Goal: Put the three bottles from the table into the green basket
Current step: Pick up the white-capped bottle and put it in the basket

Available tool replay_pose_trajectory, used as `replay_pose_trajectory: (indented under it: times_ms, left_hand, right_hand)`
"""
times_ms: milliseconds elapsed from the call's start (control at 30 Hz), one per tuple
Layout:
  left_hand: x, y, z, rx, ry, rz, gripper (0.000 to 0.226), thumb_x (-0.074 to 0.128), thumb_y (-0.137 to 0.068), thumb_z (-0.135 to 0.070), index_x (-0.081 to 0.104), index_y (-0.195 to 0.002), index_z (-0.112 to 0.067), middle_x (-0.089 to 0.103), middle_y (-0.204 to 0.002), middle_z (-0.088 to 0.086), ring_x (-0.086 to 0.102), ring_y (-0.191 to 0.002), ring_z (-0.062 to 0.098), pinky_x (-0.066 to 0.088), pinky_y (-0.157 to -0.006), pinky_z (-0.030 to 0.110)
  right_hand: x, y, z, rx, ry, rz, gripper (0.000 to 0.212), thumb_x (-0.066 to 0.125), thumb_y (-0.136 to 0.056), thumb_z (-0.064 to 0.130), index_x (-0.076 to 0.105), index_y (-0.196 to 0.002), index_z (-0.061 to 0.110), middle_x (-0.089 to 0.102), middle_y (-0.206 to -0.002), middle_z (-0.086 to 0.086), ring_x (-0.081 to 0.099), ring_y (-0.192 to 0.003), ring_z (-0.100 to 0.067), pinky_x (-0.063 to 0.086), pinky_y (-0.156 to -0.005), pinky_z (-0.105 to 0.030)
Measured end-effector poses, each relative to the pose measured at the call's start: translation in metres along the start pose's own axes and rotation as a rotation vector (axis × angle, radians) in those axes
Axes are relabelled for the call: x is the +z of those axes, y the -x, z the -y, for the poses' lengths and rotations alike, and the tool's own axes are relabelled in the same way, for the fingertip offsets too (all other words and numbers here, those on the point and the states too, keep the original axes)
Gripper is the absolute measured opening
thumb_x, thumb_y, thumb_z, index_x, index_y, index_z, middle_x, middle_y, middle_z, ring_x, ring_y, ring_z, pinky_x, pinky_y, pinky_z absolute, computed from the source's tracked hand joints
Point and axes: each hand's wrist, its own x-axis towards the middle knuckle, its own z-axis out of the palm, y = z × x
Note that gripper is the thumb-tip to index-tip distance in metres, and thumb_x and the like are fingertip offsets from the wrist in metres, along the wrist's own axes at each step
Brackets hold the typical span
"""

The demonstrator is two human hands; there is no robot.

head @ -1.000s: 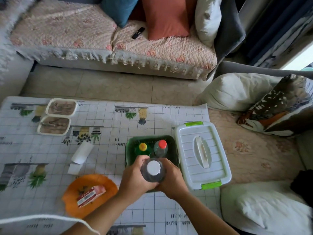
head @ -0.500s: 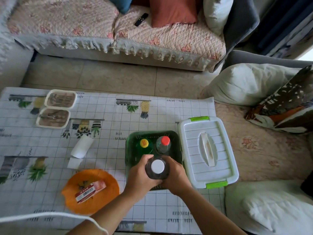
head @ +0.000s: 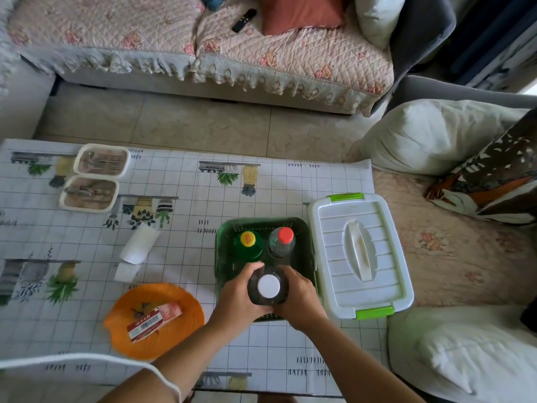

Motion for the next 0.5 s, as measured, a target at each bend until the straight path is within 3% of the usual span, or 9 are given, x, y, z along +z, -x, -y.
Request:
replay_pose_trajectory:
  times_ms: [167, 267, 367, 500]
  left_hand:
    - [-0.01, -0.001, 0.004, 0.014, -0.038, 0.042, 0.087, 0.088, -0.053, -0.011, 0.047, -0.128, -0.032, 0.061, -0.12, -0.011, 0.056, -0.112, 0.007, 0.05, -0.093, 0.02]
    - [-0.013, 0.0, 0.008, -0.018, -0.038, 0.066, 0.089, 0.083, -0.06, 0.0, 0.043, -0.135, -0.029, 0.059, -0.126, -0.007, 0.055, -0.115, 0.007, 0.048, -0.092, 0.016]
    - [-0.015, 0.0, 0.012, -0.052, -0.07, 0.058, 0.082, 0.083, -0.064, -0.002, 0.045, -0.134, -0.02, 0.063, -0.126, -0.001, 0.059, -0.115, 0.016, 0.052, -0.093, 0.028]
    - [-0.016, 0.001, 0.014, -0.067, -0.126, 0.047, 0.071, 0.082, -0.067, -0.008, 0.05, -0.129, -0.019, 0.066, -0.122, 0.002, 0.062, -0.113, 0.02, 0.053, -0.09, 0.028]
  right_hand:
    - [0.0, 0.002, 0.003, -0.004, -0.007, -0.008, 0.062, 0.086, -0.062, 0.024, 0.054, -0.115, 0.028, 0.066, -0.108, 0.008, 0.061, -0.094, -0.011, 0.051, -0.084, -0.027]
    - [0.0, 0.002, 0.003, -0.011, 0.022, -0.005, 0.064, 0.087, -0.064, 0.027, 0.053, -0.117, 0.028, 0.066, -0.111, 0.007, 0.061, -0.096, -0.011, 0.053, -0.086, -0.028]
    - [-0.002, 0.004, 0.004, -0.003, 0.056, 0.012, 0.065, 0.086, -0.065, 0.025, 0.051, -0.12, 0.028, 0.066, -0.112, 0.006, 0.061, -0.098, -0.012, 0.054, -0.088, -0.03]
    - [-0.006, 0.008, 0.008, 0.003, 0.086, 0.015, 0.066, 0.085, -0.069, 0.024, 0.051, -0.125, 0.028, 0.066, -0.116, 0.005, 0.061, -0.102, -0.014, 0.053, -0.092, -0.032]
